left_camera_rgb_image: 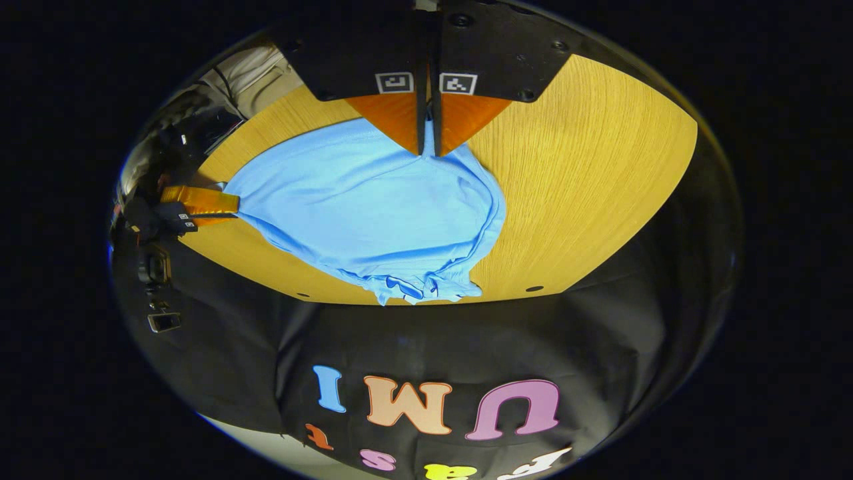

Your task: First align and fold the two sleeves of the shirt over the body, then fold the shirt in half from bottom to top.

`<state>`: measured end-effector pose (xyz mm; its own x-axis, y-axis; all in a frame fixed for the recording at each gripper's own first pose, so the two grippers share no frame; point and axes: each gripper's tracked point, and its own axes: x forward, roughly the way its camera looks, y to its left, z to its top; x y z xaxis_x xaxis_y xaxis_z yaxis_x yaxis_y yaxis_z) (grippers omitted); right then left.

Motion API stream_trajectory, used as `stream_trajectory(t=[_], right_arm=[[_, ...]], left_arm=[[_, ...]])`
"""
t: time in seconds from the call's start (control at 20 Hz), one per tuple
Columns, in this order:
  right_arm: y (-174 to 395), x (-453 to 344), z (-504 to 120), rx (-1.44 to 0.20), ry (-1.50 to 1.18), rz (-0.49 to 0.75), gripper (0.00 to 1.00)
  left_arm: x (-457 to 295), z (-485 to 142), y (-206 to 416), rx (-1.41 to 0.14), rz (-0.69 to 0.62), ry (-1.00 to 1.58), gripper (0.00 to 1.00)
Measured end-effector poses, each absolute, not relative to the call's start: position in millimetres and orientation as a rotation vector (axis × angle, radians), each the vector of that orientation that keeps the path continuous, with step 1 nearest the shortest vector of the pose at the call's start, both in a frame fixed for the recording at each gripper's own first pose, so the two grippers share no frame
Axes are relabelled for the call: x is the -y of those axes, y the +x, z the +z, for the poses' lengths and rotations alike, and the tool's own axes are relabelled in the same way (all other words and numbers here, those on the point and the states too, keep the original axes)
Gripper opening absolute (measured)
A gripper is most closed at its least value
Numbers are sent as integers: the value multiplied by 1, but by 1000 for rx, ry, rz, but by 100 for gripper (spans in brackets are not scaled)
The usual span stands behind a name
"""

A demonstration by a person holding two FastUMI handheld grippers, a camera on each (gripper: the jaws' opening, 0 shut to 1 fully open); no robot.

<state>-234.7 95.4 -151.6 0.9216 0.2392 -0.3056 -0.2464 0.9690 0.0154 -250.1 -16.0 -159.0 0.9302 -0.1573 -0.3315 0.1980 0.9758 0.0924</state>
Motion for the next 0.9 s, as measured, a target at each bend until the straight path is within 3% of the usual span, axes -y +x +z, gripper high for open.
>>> stream_trajectory(t=[0.05, 0.45, 0.9], right_arm=[[-235, -96, -151, -310, -18, 247, 3], [-225, -97, -125, -275, -14, 235, 3], [-161, -73, -56, -232, -26, 179, 2]], left_arm=[[15, -159, -249, -324, -176, 112, 0], [14, -128, -238, -260, -154, 60, 0], [18, -53, -177, -151, -172, 26, 0]])
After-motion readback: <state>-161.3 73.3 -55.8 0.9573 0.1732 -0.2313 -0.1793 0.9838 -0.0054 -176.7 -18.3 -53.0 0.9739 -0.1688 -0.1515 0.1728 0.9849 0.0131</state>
